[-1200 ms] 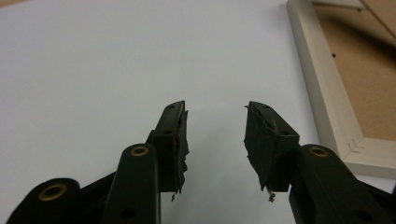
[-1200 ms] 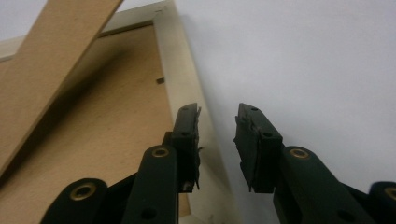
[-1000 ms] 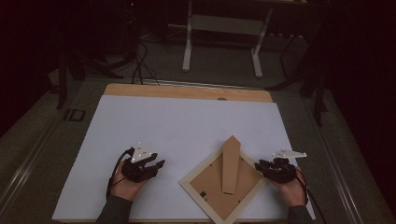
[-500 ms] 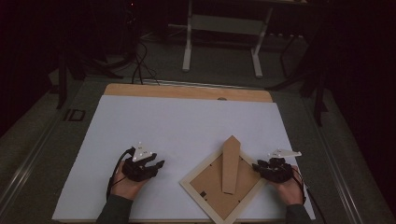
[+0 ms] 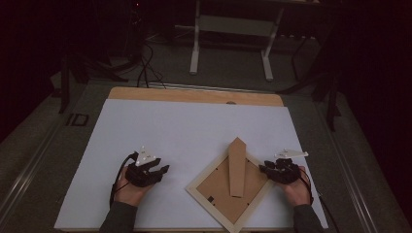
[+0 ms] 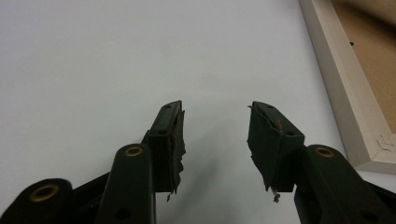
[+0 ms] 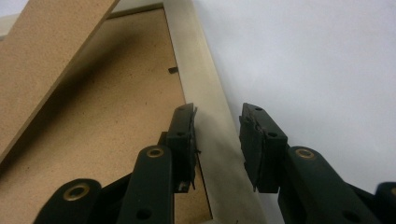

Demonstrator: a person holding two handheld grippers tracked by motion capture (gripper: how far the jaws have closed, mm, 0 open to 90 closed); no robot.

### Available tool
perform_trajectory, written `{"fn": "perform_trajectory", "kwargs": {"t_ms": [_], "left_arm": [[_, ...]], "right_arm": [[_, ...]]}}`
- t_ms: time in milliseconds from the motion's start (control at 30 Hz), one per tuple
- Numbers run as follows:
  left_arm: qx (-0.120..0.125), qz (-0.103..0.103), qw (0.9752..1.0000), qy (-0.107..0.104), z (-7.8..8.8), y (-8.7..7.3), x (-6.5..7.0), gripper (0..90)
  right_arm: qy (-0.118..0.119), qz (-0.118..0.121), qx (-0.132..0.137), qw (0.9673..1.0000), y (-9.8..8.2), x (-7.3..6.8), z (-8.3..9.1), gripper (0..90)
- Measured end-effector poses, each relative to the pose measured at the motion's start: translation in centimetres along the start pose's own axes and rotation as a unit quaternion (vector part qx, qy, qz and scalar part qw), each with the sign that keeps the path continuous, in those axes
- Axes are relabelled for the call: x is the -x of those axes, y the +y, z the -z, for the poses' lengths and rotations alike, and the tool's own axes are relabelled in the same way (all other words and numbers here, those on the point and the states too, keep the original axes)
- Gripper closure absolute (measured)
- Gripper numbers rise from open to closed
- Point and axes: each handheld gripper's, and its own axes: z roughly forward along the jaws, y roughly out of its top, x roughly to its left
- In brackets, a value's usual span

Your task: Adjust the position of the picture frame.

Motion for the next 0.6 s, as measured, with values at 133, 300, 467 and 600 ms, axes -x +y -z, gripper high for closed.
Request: {"fn": "perform_trajectory", "kwargs": {"t_ms": [133, 300, 467, 600], "left_arm": [[0.000, 0.002, 1.0000, -0.001, -0.1, 0.0, -0.2, 55.9], [-0.006, -0.002, 1.0000, -0.005, -0.4, -0.1, -0.1, 56.7], [-0.004, 0.002, 1.0000, -0.004, -0.6, -0.2, -0.2, 56.4], [0.002, 0.008, 1.0000, -0.003, -0.5, -0.3, -0.5, 57.9]], "right_arm": [[-0.001, 0.007, -0.007, 1.0000, 0.7, -0.1, -0.5, 66.1], [0.004, 0.012, -0.008, 0.9999, 1.7, 0.0, -1.5, 66.0], [0.011, 0.014, -0.011, 0.9998, 2.8, 0.1, -2.4, 66.0], [0.011, 0.019, -0.015, 0.9997, 3.6, 0.1, -3.1, 66.1]]}}
